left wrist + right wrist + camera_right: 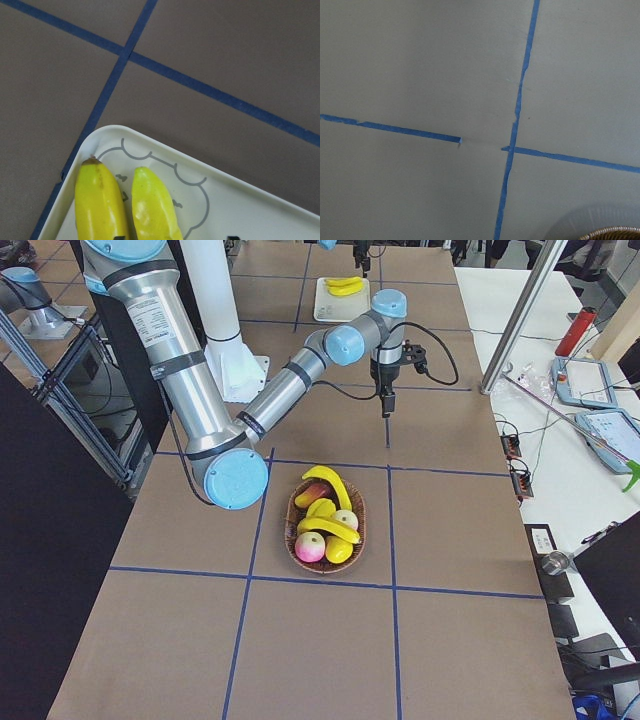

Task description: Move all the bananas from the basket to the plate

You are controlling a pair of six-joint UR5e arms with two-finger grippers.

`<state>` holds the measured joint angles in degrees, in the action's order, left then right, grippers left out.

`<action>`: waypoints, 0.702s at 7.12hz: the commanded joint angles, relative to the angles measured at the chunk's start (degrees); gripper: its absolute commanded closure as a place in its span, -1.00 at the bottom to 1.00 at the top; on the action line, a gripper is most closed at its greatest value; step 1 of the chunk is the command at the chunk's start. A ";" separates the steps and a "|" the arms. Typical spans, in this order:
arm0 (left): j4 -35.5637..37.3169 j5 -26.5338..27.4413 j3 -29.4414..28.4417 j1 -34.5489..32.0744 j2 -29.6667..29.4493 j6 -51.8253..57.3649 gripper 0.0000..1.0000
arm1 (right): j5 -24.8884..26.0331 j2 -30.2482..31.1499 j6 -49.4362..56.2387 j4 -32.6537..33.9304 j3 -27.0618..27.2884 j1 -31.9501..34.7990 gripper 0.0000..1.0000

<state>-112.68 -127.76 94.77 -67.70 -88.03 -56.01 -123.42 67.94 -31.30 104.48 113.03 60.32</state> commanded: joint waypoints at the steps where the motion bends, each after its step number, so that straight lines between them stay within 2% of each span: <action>1: 1.50 -5.82 5.74 -2.17 -0.65 2.48 -1.00 | 0.02 8.04 7.96 -0.15 3.76 2.43 -1.00; 3: 1.68 -5.83 8.40 -1.82 -3.46 1.87 -1.00 | 0.55 21.21 15.27 -1.46 8.25 5.15 -1.00; 5: 1.77 -5.92 8.59 -1.73 -4.78 1.52 -1.00 | 2.46 34.14 15.05 -15.80 6.79 6.04 -0.98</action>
<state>-111.00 -133.62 103.05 -69.50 -92.04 -54.29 -122.37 94.63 -16.36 96.86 120.68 65.83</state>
